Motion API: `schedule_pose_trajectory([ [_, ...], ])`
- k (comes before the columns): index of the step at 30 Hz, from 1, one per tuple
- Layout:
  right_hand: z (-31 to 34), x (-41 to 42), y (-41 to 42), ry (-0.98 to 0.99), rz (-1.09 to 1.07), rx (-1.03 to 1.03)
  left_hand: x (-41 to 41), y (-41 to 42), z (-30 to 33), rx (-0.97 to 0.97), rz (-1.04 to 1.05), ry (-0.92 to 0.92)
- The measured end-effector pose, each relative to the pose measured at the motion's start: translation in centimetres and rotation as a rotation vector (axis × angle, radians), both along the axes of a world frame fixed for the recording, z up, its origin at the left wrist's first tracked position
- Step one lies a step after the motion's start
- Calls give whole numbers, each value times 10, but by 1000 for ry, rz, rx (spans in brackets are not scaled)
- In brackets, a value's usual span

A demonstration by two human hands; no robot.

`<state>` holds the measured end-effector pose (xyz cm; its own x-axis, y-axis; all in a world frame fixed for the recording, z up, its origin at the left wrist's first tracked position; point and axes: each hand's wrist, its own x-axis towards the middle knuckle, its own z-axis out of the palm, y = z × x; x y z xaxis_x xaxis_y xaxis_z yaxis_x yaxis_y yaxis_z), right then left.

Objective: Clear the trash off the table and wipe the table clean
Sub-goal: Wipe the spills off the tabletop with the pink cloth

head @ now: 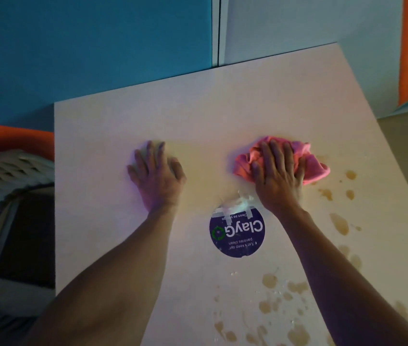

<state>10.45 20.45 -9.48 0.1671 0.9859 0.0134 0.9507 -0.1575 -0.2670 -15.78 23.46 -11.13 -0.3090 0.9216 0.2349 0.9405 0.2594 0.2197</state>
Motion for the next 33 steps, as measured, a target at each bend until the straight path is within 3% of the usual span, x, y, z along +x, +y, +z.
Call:
schedule_pose_trajectory([
  [5, 3, 6, -37, 64, -156, -70, -1, -5, 3, -78, -15, -58],
  [20, 9, 9, -30, 151, -58, -232, 36, -1, 17, -225, -133, -22],
  [26, 10, 32, -9, 105, 98, -158, 125, 33, 26, -347, -173, -78],
  [33, 3, 58, 67, 63, 145, -54, 152, 40, 9, -226, -86, 17],
])
